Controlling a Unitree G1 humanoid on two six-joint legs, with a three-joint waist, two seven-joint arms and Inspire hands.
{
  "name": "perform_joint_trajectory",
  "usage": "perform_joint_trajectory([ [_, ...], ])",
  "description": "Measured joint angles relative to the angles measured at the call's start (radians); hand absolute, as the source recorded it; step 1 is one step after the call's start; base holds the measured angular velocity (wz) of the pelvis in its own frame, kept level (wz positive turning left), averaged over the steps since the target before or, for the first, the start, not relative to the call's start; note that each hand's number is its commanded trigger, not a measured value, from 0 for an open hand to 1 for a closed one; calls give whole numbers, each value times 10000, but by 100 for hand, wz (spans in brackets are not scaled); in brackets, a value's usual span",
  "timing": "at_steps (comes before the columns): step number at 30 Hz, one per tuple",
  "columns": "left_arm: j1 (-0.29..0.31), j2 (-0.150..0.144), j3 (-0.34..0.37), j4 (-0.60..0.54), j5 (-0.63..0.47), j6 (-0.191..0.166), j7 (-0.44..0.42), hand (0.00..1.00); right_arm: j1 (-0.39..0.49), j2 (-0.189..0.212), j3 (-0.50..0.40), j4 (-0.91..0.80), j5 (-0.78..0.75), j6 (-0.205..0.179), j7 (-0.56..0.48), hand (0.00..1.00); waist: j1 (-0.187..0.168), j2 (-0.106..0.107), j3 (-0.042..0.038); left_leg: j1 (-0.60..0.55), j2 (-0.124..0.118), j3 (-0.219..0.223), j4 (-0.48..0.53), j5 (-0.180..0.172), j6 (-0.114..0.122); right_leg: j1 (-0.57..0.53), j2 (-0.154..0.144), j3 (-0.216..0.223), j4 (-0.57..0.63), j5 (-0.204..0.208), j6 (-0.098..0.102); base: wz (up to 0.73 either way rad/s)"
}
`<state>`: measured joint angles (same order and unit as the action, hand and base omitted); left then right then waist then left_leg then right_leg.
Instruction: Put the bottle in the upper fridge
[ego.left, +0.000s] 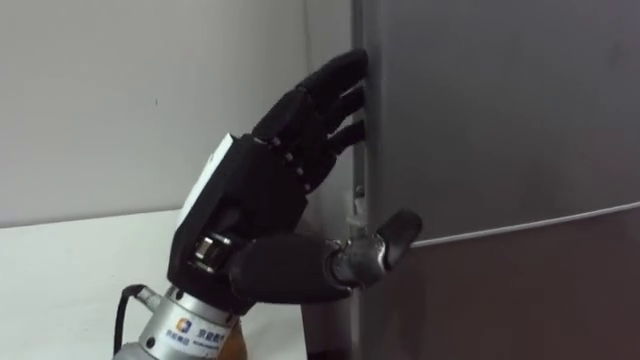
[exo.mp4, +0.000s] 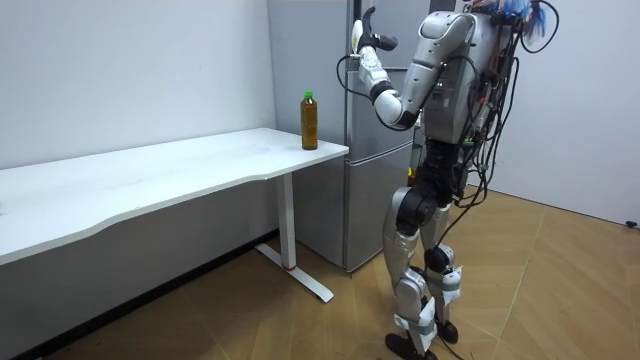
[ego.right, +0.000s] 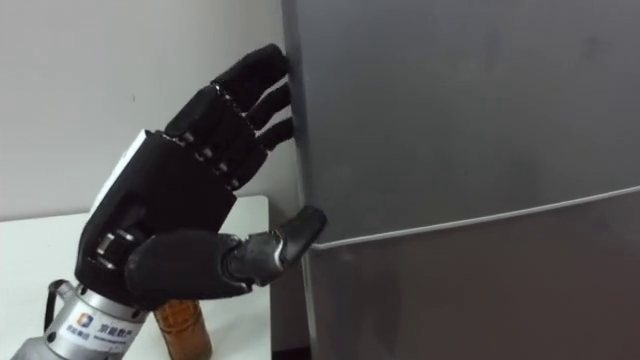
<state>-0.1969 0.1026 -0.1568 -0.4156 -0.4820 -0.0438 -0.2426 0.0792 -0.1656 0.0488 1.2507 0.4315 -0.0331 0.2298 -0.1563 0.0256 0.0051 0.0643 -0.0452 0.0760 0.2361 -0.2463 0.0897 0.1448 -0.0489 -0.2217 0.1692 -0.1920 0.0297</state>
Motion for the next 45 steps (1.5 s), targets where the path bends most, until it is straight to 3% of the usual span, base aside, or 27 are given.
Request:
perform_joint_trajectory([
  [2, 0, 25, -154, 65, -2, 39, -46, 100, 0, 0, 76, -45, 1, 0, 0, 0, -17, 0, 2, -2, -1, 1, -2, 0, 0, -4, 0, 2, -2, 0, 0, 0],
  [5, 11, 32, -325, 114, -99, 92, -62, 89, 1, -2, 84, -70, 3, 0, 0, 0, -28, 7, 4, -5, 2, 1, -9, 0, 0, -10, 4, -1, -4, 0, 0, 0],
  [7, 11, 87, -536, 132, -108, 242, -100, 76, 0, -1, 84, -71, 3, 0, 0, 0, -34, 29, 17, -6, 1, 2, -14, 0, -1, -10, 4, -1, -7, 0, 0, 0],
  [10, 12, 97, -887, 142, -111, 393, -337, 44, -2, 0, 84, -73, 12, -1, 0, 0, -52, 34, 17, 0, 5, 8, -23, 0, -1, -13, 8, 9, -7, 0, 0, 0],
  [11, 13, 120, -1047, 160, -107, 448, -461, 16, -4, 0, 85, -73, 14, -2, -2, 0, -56, 36, 18, 0, 6, 9, -24, 0, -1, -15, 9, 12, -8, 0, 1, 0],
  [13, 13, 181, -1248, 171, -107, 476, -571, 0, -6, 1, 85, -73, 15, -2, -5, 0, -58, 36, 19, 0, 8, 12, -25, 0, -1, -18, 10, 16, -8, 0, 1, 0],
  [22, 39, 365, -1449, 175, 60, 615, -900, 0, -15, 0, 75, -81, 8, 3, -3, 0, -75, 13, 33, 20, 11, 37, -42, 1, -2, -26, 15, 85, -3, 0, 1, 0],
  [31, 48, 564, -2079, 171, 381, 815, -1010, 0, -52, 0, 78, -112, 29, 12, 15, 0, -151, 10, 35, -54, 28, 121, -81, 1, -3, -187, 34, 174, -3, 0, 0, -3],
  [38, 49, 664, -2137, 170, 629, 838, -1283, 0, -96, 1, 79, -113, 161, 4, -11, 0, -434, 92, -19, 2, 65, 338, -138, 3, -7, -233, 58, 283, -3, 5, -8, -8],
  [45, 48, 660, -2230, 170, 626, 838, -1771, 0, -78, 0, 79, -76, 469, -9, 1, 0, -603, 102, -22, 54, 124, 481, -144, 1, -21, -222, 91, 322, -7, 21, -34, -4],
])
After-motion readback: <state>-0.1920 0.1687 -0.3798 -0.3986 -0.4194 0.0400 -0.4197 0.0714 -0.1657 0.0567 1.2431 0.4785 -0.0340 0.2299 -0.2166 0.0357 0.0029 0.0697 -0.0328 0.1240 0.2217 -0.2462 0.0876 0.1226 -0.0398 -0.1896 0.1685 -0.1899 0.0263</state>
